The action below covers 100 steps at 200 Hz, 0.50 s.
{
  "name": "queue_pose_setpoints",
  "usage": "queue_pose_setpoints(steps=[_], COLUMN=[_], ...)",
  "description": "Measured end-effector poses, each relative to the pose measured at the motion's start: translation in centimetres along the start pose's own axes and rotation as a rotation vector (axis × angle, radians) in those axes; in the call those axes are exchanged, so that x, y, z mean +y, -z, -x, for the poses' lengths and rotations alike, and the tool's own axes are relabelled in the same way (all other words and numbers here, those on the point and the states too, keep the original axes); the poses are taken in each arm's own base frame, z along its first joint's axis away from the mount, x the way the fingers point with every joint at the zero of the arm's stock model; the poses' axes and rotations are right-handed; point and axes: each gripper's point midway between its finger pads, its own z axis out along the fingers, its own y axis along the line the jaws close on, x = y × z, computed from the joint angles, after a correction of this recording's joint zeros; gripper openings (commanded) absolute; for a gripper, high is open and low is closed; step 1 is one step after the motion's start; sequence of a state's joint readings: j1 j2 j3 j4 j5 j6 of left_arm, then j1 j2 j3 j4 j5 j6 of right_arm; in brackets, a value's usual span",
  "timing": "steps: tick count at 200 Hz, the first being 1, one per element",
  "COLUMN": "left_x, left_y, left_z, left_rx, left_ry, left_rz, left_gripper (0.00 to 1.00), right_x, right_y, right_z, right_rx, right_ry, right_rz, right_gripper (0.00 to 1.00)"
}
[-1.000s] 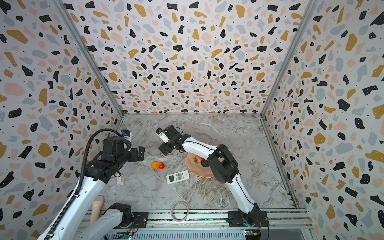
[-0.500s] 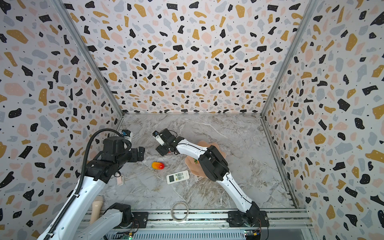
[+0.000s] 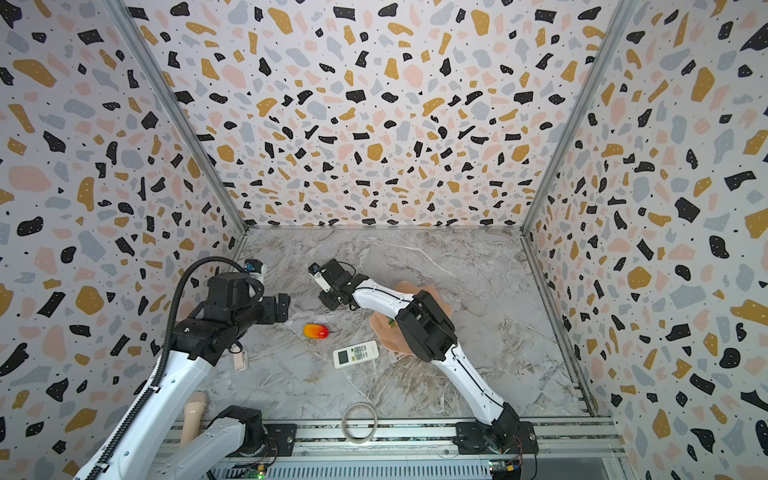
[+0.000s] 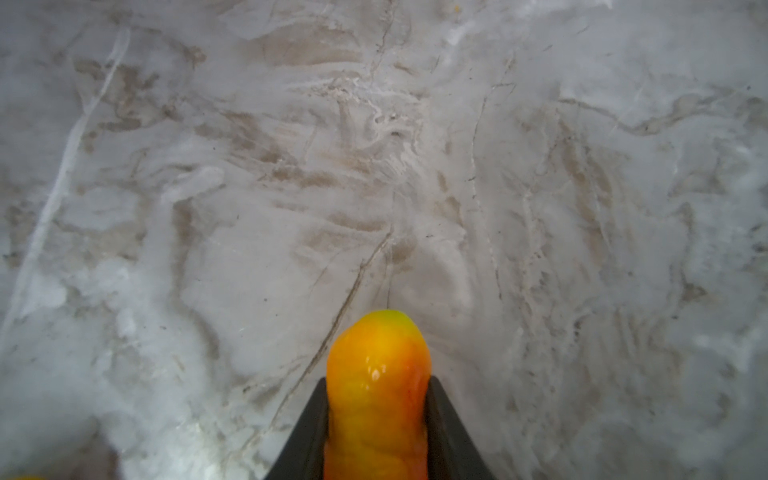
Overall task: Place and organize the fake fruits in the fruit bowl
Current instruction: 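Reach the right gripper to the farther mango and grasp it, then carry the mango with the right gripper and release it into the bowl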
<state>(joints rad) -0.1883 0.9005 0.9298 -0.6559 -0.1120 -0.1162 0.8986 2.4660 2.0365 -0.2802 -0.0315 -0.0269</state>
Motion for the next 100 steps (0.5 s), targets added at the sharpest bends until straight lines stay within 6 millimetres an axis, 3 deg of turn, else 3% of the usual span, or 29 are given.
queue_pose_setpoints(steps=[27,49,80,100], left_x=[0.0,0.0,-0.1,-0.1], left_y=[0.0,-0.2,-0.1,0.2], left_z=[0.2,0.1,0.2,0.4], left_rx=[-0.007,0.0,-0.004,-0.02], left_ry=[0.001,0.0,0.001,0.002], left_rz=[0.0,-0.001,-0.003,-0.009], left_gripper=[1.0,1.0,0.99,1.0], right_x=[0.2,0.2,-1.0,-3.1], right_y=[2.0,5.8,14.9,21.2], right_z=[-0.8,0.2,2.2,1.4], right_rx=[0.024,0.005,-0.078,-0.13], right_ry=[0.002,0.014,0.01,-0.039], right_rz=[0.005,0.001,-0.054,-0.126], right_gripper=[0.08,0.07,0.06,0.06])
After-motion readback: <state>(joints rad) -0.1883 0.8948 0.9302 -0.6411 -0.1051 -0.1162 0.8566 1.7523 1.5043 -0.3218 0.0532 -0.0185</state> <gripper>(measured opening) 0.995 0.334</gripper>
